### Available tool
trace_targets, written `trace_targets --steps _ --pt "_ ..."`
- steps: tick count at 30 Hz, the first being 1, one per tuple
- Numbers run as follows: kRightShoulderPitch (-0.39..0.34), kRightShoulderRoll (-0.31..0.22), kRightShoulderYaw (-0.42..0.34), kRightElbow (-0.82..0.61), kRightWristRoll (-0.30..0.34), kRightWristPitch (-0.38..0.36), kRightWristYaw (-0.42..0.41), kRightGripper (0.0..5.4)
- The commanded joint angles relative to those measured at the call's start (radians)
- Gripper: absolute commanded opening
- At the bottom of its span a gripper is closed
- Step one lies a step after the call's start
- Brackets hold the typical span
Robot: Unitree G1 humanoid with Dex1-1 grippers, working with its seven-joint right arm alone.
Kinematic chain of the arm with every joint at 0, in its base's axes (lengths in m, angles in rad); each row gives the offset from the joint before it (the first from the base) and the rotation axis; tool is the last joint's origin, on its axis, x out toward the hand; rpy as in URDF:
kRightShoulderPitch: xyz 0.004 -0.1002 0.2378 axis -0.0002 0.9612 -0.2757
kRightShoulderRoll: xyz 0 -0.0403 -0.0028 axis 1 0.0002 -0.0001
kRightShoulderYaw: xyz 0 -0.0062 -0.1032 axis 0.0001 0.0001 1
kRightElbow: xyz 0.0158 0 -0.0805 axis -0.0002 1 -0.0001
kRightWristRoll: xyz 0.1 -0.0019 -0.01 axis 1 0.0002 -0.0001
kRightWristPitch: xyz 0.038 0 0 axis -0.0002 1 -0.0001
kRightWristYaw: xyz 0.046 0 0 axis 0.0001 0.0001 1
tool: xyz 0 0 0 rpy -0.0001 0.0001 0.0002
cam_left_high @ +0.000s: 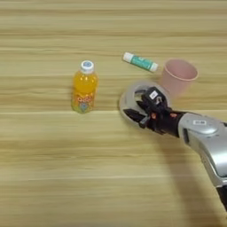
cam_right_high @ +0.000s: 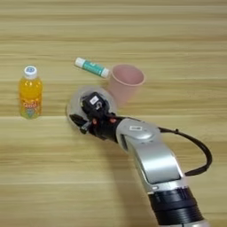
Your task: Move the objects on the table
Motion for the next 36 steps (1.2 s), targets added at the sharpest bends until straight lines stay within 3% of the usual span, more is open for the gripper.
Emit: trace_targets --steps 1,16,17,28,36 --pt "-0.079 0.016 0.026 0.069 -0.016 -0.029 -0.016 1.39" --pt "-0.145 0.066 0.081 0.149 -0.042 -0.033 0.002 1.39" --pt "-0.144 0.066 0.081 0.146 -0.043 -0.033 0.003 1.76" --pt "-0.141 0.07 0.087 0.075 -0.048 -0.014 0.0 3.11" --pt "-0.144 0.041 0.091 0.009 -0.064 0.02 0.005 4.12"
